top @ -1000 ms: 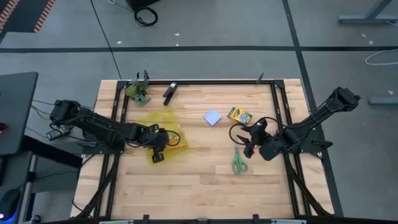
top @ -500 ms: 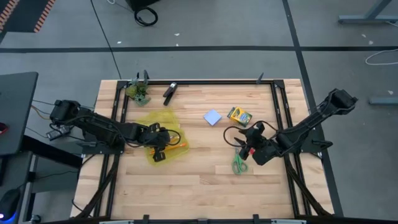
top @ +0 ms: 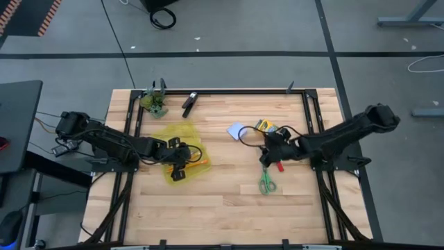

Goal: Pack school essentials
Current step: Put the yellow crayon box into the yellow supply box

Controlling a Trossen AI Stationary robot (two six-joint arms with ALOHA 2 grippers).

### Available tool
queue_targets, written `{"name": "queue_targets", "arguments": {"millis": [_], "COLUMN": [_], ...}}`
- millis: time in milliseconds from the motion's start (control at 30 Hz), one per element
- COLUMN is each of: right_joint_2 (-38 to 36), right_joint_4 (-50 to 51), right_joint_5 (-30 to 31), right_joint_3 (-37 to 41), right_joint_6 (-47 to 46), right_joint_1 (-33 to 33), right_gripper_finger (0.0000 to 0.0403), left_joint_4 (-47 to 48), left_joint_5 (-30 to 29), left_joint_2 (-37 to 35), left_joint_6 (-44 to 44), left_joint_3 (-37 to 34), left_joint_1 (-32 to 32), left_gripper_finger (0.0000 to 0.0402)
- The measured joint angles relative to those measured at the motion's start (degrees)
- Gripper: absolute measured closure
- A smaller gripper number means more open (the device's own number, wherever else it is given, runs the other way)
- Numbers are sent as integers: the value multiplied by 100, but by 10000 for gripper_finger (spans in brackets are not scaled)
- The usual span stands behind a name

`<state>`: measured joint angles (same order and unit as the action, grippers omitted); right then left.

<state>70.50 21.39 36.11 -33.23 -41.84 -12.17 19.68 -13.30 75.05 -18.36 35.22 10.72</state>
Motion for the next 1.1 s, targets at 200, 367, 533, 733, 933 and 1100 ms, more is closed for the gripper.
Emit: {"name": "queue_targets", "arguments": {"millis": [200,367,533,733,933,1100], "right_joint_2": [0,0,0,49,52,52], "right_joint_4": [0,10,267,453,547,572], "right_joint_5": [-925,-1077,-1179,-1647,-2001,-2446], "right_joint_3": [0,0,0,-2,-2,-2], "right_joint_6": [740,1182,1297,1623,1984,2205], "right_joint_1": [957,1462,1980,2641,3151,3433], "right_gripper_finger": [111,52,8,5,3,3], "left_joint_4": [6,7,-8,-111,-186,-188], "left_joint_5": [0,0,0,0,0,0], "left_joint_2": [0,0,0,0,0,0], "left_joint_6": [17,98,106,168,165,167], "left_joint_3": [0,0,0,0,0,0], "left_joint_1": [0,0,0,-7,-7,-7], "left_gripper_finger": [296,296,296,296,296,296]}}
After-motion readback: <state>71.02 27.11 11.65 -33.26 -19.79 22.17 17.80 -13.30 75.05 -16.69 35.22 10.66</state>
